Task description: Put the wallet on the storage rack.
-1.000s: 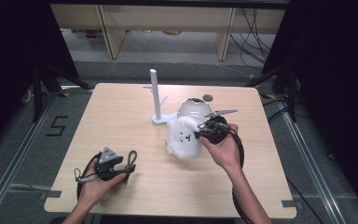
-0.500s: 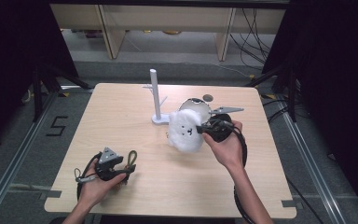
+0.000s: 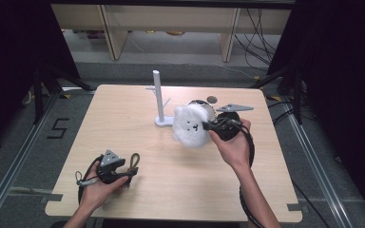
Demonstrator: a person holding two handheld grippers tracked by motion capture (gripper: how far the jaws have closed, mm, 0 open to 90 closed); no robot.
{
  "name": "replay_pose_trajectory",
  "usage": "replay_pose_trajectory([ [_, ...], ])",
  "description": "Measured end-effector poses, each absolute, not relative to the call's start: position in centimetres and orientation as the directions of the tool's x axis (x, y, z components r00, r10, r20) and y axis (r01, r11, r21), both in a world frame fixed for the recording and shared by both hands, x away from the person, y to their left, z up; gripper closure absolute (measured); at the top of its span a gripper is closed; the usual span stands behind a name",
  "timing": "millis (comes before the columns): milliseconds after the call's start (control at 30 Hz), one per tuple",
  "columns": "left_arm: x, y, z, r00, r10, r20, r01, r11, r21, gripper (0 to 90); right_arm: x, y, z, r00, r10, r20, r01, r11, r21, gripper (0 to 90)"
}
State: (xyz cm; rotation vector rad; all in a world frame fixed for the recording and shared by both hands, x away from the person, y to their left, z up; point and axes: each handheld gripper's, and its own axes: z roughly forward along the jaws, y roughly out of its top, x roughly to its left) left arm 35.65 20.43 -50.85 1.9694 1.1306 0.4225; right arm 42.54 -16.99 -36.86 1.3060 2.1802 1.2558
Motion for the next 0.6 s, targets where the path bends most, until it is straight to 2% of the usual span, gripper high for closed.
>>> replay_pose_trajectory([
  [167,35.6,20.4,-50.9,0.541,0.835,-0.1,0.558,-0.268,0.785,34.0,42.9,-17.3,-36.4,-0.547,0.827,0.131,0.529,0.22,0.819,85.5],
  [200,35.6,20.4,-50.9,0.541,0.835,-0.099,0.558,-0.269,0.785,34.0,42.7,-17.2,-36.3,-0.526,0.834,0.167,0.556,0.189,0.81,85.6],
  [600,35.6,20.4,-50.9,0.538,0.837,-0.103,0.56,-0.263,0.786,34.0,43.4,-17.7,-35.2,-0.522,0.839,0.154,0.519,0.17,0.838,85.6],
])
